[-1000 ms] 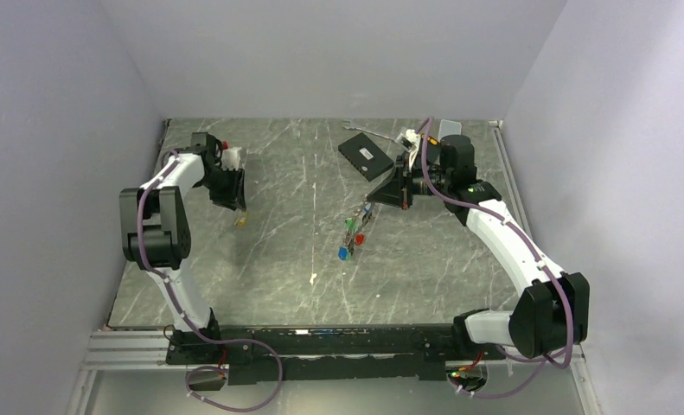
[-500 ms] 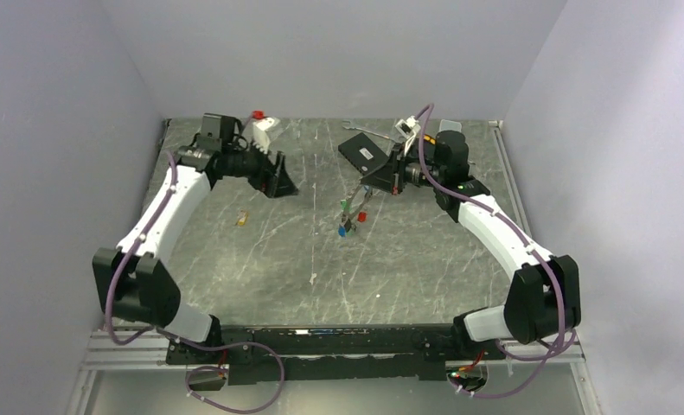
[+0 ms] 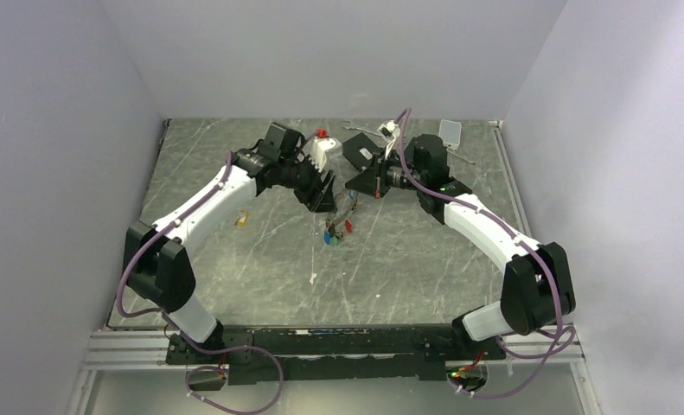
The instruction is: Remove the keys from the keyring
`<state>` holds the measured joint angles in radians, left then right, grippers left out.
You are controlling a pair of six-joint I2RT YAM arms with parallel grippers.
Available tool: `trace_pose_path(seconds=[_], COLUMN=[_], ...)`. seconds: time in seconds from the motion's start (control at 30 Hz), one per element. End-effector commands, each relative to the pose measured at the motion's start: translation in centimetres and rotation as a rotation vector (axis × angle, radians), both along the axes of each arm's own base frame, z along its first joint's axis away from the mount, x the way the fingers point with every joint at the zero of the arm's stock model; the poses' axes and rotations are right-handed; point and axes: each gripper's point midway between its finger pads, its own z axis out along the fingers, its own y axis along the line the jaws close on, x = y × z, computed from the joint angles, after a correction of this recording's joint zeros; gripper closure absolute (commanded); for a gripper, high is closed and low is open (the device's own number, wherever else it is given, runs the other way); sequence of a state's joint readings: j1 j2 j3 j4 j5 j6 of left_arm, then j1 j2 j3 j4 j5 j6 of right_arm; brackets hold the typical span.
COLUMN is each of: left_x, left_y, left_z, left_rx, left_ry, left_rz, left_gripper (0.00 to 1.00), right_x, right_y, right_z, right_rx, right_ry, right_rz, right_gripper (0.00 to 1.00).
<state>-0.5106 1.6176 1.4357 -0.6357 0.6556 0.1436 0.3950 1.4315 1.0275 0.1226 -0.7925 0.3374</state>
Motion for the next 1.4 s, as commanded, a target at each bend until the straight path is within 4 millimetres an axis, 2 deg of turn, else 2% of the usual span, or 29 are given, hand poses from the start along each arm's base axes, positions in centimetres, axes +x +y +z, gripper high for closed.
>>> trace_pose_path(seconds=[0.0, 0.13, 0.3, 0.33, 0.37, 0.43, 0.47, 0.67, 0.8, 0.93, 1.03, 1.13, 1.2, 1.37], left_x=[1.8, 1.5, 2.4, 2.7, 3.1, 4.3, 5.0, 10.6, 14.5, 16.8, 16.9, 15.9, 14.8, 10.6], left_y=[-0.4, -1.1, -0.9, -0.6, -0.2, 0.8, 1.3, 5.6, 8.7, 9.8, 9.1, 7.7, 6.3, 2.8], left_z=[2.0, 1.9, 2.1, 2.2, 2.3, 2.4, 2.4, 4.0, 5.3, 5.5, 3.9, 0.3, -1.8, -6.7], left_rx=[-0.011, -0.017, 0.015, 0.03, 0.05, 0.097, 0.117, 0.28, 0.398, 0.498, 0.522, 0.598, 0.626, 0.686], left_ry=[-0.094, -0.092, -0.124, -0.142, -0.162, -0.206, -0.23, -0.438, -0.6, -0.717, -0.736, -0.746, -0.754, -0.667], left_rz=[0.037, 0.006, 0.032, 0.042, 0.053, 0.099, 0.121, 0.283, 0.37, 0.376, 0.349, 0.289, 0.249, 0.12], left_gripper=[0.39, 0.58, 1.0, 1.0, 1.0, 1.0, 1.0, 1.0, 1.0, 1.0, 1.0, 1.0, 1.0, 1.0], right_x=[0.6, 0.4, 0.3, 0.3, 0.5, 0.8, 1.1, 2.5, 3.1, 3.6, 3.9, 4.1, 4.1, 4.3], right_y=[0.8, 1.2, 1.3, 1.2, 0.9, 0.1, -0.5, -3.9, -5.6, -6.6, -7.0, -7.5, -7.7, -8.4], right_z=[4.2, 4.0, 3.7, 3.7, 3.8, 4.1, 4.3, 5.0, 4.7, 4.6, 4.6, 4.6, 4.6, 4.9], right_rx=[0.069, 0.071, 0.064, 0.062, 0.063, 0.069, 0.073, 0.077, 0.077, 0.074, 0.07, 0.068, 0.066, 0.063], right_ry=[-0.115, -0.106, -0.102, -0.103, -0.106, -0.105, -0.104, -0.125, -0.129, -0.132, -0.135, -0.14, -0.143, -0.152], right_rz=[0.003, 0.018, 0.026, 0.028, 0.026, 0.015, 0.006, -0.059, -0.098, -0.123, -0.135, -0.151, -0.158, -0.174], right_gripper=[1.0, 1.0, 1.0, 1.0, 0.93, 0.68, 0.6, 0.21, 0.1, 0.06, 0.03, 0.02, 0.0, 0.0])
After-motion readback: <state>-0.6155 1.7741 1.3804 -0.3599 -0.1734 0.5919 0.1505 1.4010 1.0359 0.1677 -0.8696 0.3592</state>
